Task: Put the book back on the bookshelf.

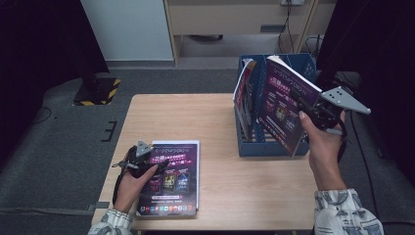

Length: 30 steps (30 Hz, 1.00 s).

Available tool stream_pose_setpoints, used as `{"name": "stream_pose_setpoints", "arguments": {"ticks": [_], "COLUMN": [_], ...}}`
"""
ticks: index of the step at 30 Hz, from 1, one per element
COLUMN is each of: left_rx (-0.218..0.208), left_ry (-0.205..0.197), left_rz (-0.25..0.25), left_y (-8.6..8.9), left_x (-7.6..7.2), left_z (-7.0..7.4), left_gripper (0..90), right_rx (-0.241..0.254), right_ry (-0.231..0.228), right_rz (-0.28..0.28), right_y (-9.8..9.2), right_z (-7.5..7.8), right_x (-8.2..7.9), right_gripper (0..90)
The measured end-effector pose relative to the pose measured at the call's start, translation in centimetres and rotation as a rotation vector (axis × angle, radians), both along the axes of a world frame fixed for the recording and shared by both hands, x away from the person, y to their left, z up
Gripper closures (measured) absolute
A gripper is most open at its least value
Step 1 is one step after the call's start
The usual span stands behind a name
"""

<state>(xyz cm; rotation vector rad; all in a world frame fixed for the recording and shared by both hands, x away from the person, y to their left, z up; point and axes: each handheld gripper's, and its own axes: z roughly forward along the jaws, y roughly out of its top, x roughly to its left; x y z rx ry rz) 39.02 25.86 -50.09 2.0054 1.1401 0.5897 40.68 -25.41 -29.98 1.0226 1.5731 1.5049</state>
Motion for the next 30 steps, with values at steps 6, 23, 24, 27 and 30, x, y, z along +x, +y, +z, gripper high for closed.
{"name": "stream_pose_setpoints", "arguments": {"ticks": [6, 23, 24, 27, 30], "left_rx": [0.003, 0.001, 0.001, 0.003, 0.006], "left_ry": [0.0, -0.002, -0.002, -0.002, -0.002], "left_rz": [-0.001, -0.001, -0.001, -0.002, -0.002], "left_y": [0.0, -0.1, -0.1, -0.1, -0.2], "left_x": [0.0, 0.0, 0.0, 0.0, -0.1], "left_z": [0.0, 0.0, 0.0, 0.0, 0.0], "left_gripper": [5.1, 5.1, 5.1, 5.1, 5.1], "right_rx": [0.005, 0.005, -0.002, -0.017, -0.015], "right_ry": [0.0, 0.005, 0.007, 0.01, 0.016], "right_rz": [-0.019, -0.081, -0.09, -0.106, -0.125], "right_y": [-0.3, -1.3, -1.3, -1.3, -1.3], "right_z": [0.1, 0.2, 0.2, 0.2, -0.1], "right_x": [0.0, 1.1, 1.4, 2.2, 3.2], "right_gripper": [82.6, 82.5, 82.6, 82.6, 82.6]}}
